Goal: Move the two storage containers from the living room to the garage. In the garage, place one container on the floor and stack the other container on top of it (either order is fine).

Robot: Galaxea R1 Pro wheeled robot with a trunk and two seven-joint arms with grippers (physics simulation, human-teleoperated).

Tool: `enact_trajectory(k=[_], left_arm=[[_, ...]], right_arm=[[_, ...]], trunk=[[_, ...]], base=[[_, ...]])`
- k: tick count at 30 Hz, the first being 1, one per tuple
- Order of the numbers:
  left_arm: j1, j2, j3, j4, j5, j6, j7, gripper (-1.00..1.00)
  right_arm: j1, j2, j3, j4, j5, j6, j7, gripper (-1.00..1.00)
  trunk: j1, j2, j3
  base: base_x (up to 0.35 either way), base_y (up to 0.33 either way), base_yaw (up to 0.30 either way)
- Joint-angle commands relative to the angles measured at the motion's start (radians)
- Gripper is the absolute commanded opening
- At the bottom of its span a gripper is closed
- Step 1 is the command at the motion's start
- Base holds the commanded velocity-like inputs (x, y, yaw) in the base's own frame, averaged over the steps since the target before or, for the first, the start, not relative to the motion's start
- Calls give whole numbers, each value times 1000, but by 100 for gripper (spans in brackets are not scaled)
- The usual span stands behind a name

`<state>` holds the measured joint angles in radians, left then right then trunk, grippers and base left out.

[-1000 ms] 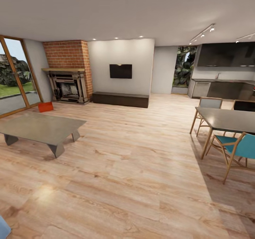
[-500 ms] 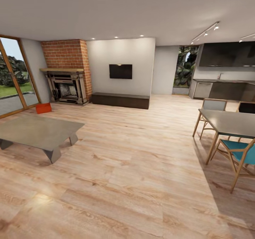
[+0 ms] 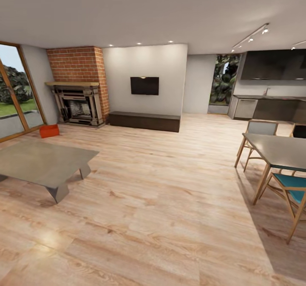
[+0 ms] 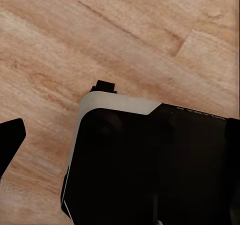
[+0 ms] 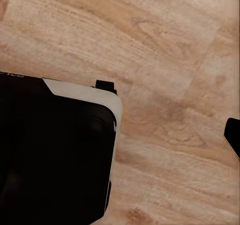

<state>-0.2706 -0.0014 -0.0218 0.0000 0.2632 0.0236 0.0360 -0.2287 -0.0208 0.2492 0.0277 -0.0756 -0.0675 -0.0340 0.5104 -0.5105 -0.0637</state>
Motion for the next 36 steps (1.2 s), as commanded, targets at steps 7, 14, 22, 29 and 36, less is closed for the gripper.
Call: enact_trajectory(k=[7,14,22,29,36], left_arm=[[-1,0,-3,0,8,2,2,100],[-1,2,-3,0,8,2,2,100],[-1,1,-3,0,8,2,2,100],[-1,0,-3,0,8,2,2,100],[-1,0,-3,0,8,2,2,100]], right_arm=[[-1,-1,9,3,-10,-5,-1,100],[-1,-2,9,3,-10,-5,-1,100],[-1,-1,8,3,-12,-4,-1,100],[-1,0,7,3,-12,-4,-1,100],[-1,1,7,3,-12,-3,-1,100]], trunk=[[1,-2,-2],[1,-2,-2],[1,-2,-2],[1,-2,-2],[1,-2,-2]], base=[[324,0,0],[324,0,0],[324,0,0],[324,0,0],[324,0,0]])
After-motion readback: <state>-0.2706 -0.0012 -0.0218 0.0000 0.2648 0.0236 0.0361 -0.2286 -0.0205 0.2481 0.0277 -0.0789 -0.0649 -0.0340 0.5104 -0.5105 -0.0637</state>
